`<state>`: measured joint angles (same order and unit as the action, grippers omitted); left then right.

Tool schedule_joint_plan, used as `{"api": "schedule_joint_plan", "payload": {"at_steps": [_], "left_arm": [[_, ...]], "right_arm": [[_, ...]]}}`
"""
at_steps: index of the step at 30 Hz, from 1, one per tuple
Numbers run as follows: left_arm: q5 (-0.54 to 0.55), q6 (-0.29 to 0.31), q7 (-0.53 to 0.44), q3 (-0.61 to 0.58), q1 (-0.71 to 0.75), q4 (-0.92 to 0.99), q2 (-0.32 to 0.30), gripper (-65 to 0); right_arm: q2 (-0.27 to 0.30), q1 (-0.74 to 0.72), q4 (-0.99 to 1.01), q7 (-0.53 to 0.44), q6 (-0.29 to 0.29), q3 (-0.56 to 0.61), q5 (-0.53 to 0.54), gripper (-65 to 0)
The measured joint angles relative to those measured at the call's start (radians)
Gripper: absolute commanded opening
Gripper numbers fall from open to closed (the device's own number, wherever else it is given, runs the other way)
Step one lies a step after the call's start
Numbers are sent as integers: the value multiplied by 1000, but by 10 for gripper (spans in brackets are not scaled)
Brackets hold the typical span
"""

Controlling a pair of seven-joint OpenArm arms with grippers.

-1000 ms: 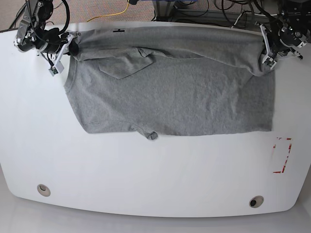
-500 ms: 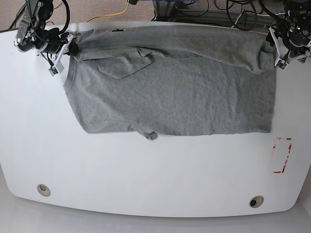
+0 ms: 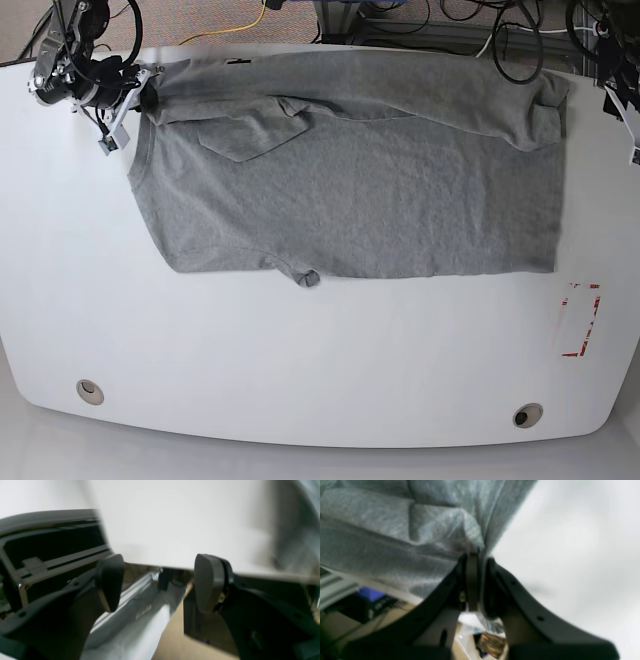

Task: Layout the t-shirt on the table in an organized manner, then fold the t-shirt properly
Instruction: 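Release the shirt and move both grippers to the shirt hem corners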

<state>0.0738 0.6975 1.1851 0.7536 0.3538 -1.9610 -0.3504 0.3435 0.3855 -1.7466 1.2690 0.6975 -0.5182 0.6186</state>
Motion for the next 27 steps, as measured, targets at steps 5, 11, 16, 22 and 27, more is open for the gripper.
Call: {"api": "schedule_joint_plan", "payload": {"at_steps": [5,11,16,22,27], "left_arm": [[14,3,-4,-1,-80,0,5,-235],[-1,3,2,-35,-183,-2,6,-235],[9,3,-4,-63,-233,-2,8,-235],[-5,3,7,-117,-284,-2,9,-235],[5,3,-6,-172,-348,0,24,-235]], "right_arm": [[-2,21,-67,-2,0,0,0,-423],[-5,40,-149,0,0,-30,11,-165],[-22,48,-205,4,0,-80,14,-76],[-25,2,-206,36,2,-142,4,-75],[-25,-119,-185,30,0,-165,-8,-75]]}}
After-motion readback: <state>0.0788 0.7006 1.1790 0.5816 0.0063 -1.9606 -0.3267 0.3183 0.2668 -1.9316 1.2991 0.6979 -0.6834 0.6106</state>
